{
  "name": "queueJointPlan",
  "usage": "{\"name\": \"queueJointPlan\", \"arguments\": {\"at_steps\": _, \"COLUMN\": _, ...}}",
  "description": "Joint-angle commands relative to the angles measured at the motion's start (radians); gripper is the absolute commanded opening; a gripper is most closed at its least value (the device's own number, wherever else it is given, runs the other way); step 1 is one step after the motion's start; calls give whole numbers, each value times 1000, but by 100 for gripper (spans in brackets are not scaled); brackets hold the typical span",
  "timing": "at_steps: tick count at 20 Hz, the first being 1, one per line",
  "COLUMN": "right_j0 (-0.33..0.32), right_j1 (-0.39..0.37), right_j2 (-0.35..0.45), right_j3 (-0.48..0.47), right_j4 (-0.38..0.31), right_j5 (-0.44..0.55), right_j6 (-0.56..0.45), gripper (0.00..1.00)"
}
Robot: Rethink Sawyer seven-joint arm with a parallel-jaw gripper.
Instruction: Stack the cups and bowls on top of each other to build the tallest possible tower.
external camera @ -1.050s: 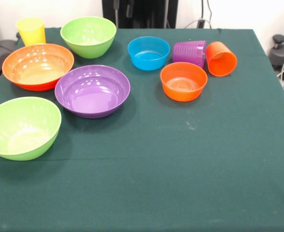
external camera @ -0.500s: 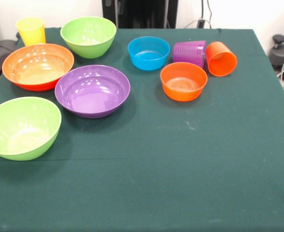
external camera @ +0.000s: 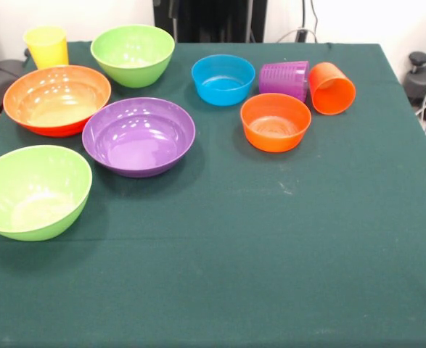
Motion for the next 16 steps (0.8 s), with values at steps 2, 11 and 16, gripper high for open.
{"name": "queueJointPlan", "arguments": {"at_steps": 2, "right_j0": 38, "right_j1": -33, "right_j2": 31, "right_j3": 60, "right_j4": 67, "right_j5": 22, "right_j6": 114, "gripper": 100}}
{"name": "queueJointPlan", "arguments": {"at_steps": 11, "right_j0": 111, "right_j1": -71, "right_j2": 38, "right_j3": 38, "right_j4": 189, "right_j5": 81, "right_j6": 126, "gripper": 100}}
{"name": "queueJointPlan", "arguments": {"at_steps": 16, "right_j0": 120, "right_j1": -24, "right_j2": 15, "right_j3": -4, "right_j4": 193, "right_j5": 89, "right_j6": 127, "gripper": 100}}
